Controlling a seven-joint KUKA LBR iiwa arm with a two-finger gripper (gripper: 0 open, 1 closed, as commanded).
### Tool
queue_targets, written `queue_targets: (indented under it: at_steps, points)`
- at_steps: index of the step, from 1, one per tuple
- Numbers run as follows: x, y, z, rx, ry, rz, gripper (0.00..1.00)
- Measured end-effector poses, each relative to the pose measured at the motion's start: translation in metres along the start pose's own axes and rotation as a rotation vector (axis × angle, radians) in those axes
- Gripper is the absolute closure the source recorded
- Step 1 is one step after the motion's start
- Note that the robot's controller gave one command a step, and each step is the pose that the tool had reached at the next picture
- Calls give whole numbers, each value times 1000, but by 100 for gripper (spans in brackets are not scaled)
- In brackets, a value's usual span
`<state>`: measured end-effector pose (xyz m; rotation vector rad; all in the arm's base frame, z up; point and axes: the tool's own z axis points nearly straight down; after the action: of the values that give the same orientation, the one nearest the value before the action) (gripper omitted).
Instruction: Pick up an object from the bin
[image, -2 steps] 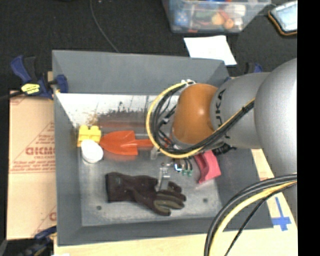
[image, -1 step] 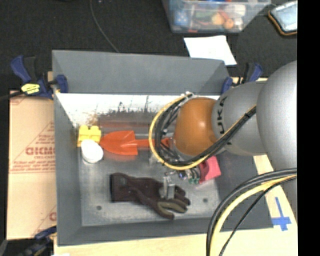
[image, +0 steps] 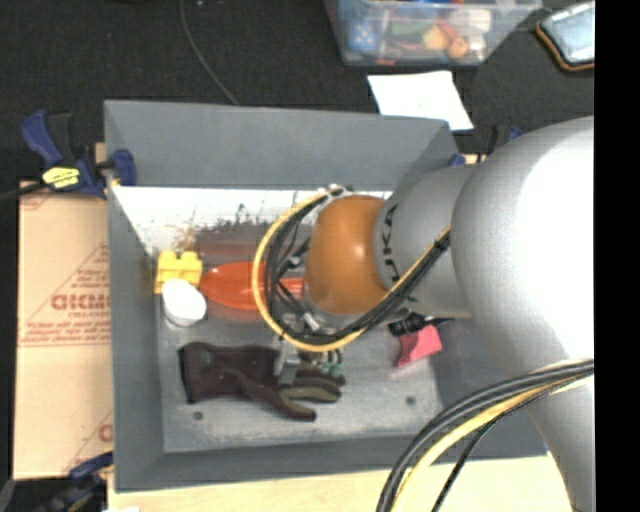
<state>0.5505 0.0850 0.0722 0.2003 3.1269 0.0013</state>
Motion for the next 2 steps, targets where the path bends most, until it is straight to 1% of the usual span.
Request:
queue_targets:
  at_steps: [1, 2]
  points:
    - [0, 0, 0, 0, 0, -1, 100]
    - [3, -1, -22, 3, 11, -2, 100]
